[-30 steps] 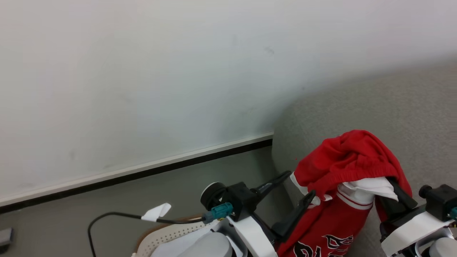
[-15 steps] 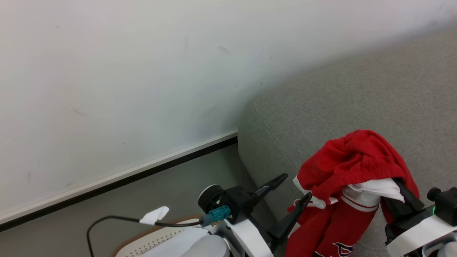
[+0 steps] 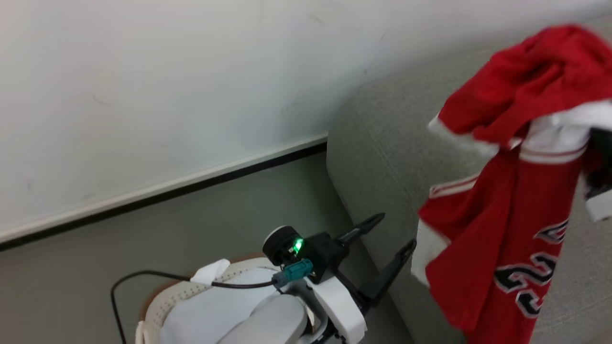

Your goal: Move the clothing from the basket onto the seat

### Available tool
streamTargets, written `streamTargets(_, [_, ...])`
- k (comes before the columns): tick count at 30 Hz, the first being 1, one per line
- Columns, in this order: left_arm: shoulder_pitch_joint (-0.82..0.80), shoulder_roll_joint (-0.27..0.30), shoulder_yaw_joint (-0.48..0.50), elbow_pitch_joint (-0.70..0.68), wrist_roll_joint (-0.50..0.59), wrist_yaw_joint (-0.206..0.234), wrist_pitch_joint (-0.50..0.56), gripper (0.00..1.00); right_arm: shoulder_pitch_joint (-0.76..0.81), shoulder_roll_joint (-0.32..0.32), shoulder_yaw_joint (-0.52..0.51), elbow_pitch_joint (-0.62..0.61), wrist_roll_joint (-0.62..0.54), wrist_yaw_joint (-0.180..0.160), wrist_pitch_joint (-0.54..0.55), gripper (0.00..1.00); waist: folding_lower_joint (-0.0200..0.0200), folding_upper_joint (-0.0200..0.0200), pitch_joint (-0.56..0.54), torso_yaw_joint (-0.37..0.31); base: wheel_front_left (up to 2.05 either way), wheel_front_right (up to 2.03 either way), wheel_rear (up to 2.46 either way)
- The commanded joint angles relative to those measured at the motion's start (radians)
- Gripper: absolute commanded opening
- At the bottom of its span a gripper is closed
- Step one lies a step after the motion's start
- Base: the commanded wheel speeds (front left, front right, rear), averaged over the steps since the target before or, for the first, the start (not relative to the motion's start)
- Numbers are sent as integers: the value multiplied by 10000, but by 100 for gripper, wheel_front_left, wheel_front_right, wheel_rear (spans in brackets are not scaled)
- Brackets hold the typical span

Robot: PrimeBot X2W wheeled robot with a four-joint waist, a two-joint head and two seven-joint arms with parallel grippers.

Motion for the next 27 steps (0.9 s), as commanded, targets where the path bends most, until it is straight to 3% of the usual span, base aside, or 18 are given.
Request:
streamTargets(1, [-145, 106, 8, 66, 119, -30, -2, 100, -395, -162, -125, -8, 139, -21, -19, 0, 0, -1, 739, 337, 0, 0, 0])
streamTargets(10, [-1171, 530, -156, 143, 404, -39, 56, 100, -3826, -2213, -1027, 669, 1848, -21, -81, 0, 0, -1, 2859, 883, 0, 0, 0])
streamTargets(16, [-1670, 634, -206, 50, 554, -25, 94, 100, -5433, -3493, -1136, 1750, 2163, -21, -290, 0, 0, -1, 3798, 1284, 0, 0, 0])
streamTargets(20, [-1901, 686, -158, -16, 600, 39, 109, 100, -5643, -3564, -649, 2505, 2184, -21, -279, 0, 0, -1, 4261, 1497, 0, 0, 0])
streamTargets(27, [-2034, 805, -222, -82, 661, 123, 215, 100, -4817, -2823, 467, 4079, 2721, -21, -155, 0, 0, -1, 4761, 1652, 0, 0, 0])
